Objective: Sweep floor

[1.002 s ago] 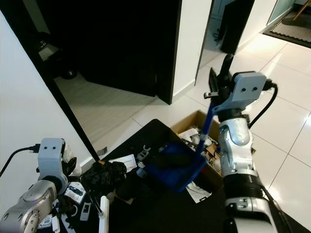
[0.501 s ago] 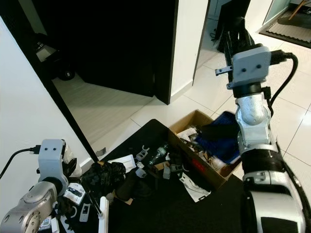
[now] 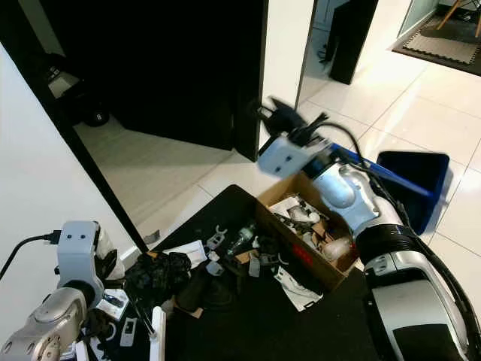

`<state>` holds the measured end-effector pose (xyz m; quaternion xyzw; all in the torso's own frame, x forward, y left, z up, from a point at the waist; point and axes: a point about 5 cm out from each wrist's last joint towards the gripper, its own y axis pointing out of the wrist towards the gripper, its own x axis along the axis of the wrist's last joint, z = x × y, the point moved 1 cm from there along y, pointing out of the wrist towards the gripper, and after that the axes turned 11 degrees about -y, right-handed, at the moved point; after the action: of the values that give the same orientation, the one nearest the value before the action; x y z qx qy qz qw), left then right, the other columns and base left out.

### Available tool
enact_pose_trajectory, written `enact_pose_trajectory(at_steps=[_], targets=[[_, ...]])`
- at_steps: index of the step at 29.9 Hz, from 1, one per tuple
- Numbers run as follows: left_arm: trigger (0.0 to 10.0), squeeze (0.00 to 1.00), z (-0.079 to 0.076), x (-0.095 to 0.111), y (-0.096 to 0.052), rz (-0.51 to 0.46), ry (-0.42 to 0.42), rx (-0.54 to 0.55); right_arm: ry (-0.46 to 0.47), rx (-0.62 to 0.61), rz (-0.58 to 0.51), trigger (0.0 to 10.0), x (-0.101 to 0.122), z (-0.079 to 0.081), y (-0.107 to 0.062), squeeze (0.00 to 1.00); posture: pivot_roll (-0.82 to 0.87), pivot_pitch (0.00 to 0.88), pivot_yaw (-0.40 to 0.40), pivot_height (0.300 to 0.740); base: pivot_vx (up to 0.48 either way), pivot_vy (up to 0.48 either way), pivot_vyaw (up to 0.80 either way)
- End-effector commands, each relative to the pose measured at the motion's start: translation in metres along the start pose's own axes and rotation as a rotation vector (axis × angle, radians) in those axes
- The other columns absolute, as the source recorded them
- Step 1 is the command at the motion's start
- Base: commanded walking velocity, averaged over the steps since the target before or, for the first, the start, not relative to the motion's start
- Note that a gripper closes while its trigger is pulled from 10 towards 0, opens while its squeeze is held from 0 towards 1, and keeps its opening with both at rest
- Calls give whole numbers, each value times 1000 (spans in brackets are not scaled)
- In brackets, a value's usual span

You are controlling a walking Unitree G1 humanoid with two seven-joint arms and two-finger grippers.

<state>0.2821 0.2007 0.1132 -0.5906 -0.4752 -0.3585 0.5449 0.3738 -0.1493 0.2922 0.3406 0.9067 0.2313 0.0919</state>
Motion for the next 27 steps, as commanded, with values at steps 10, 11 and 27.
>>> enact_pose_trajectory(at_steps=[10, 11, 27], targets=[[10000, 0, 6, -10, -6, 17, 8, 54, -62, 218, -205, 10000, 27, 45, -6, 0, 145, 209, 52, 740, 0, 0, 0], [10000, 0, 6, -10, -6, 18, 8, 53, -59, 226, -208, 10000, 28, 47, -8, 0, 143, 210, 54, 740, 0, 0, 0], [10000, 0, 4, -9, -4, 18, 13, 38, 10, 109, -122, 10000, 19, 39, -9, 0, 145, 207, 58, 740, 0, 0, 0]])
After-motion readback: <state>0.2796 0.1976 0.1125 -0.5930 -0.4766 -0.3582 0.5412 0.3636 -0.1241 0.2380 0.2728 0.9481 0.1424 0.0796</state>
